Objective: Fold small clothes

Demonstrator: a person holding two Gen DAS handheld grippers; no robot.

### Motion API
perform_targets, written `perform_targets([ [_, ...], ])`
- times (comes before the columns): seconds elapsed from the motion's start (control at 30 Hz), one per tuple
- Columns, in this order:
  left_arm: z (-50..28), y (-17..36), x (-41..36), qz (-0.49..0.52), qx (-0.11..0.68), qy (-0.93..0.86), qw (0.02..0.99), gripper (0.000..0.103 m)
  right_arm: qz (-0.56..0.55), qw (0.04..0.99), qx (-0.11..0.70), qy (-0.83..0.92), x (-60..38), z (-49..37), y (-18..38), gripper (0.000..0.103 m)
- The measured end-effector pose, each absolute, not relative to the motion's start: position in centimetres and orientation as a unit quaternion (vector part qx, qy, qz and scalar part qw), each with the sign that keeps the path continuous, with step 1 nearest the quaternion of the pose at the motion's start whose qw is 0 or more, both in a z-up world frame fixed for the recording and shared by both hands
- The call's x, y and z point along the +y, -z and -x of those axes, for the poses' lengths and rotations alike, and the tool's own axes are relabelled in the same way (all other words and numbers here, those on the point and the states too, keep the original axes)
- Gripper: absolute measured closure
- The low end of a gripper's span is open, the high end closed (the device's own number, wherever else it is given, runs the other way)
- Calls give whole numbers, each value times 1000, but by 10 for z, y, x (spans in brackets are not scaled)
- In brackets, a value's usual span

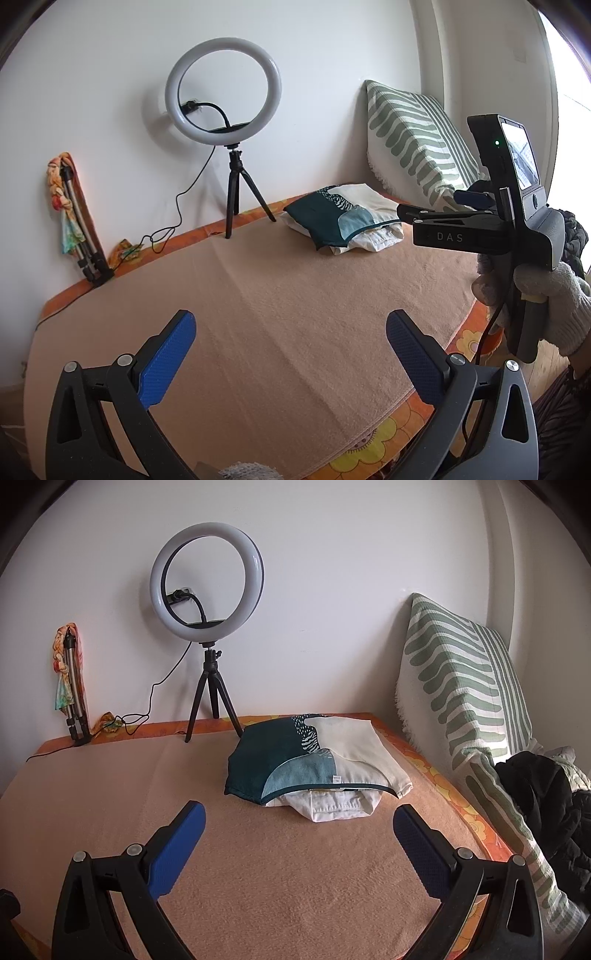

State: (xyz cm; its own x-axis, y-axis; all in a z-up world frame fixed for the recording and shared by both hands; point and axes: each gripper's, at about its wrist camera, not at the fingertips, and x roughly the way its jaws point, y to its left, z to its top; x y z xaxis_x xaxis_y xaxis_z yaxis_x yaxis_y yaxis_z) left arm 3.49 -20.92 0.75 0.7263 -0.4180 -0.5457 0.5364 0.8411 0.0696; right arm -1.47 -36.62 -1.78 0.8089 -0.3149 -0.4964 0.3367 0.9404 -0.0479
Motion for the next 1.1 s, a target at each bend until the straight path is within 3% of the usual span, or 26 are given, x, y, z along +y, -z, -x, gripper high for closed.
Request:
perform_targets([
  [1.1, -34, -8, -206, -121, 257, 248, 926, 0, -28, 951, 263, 158, -369, 12, 21, 0],
])
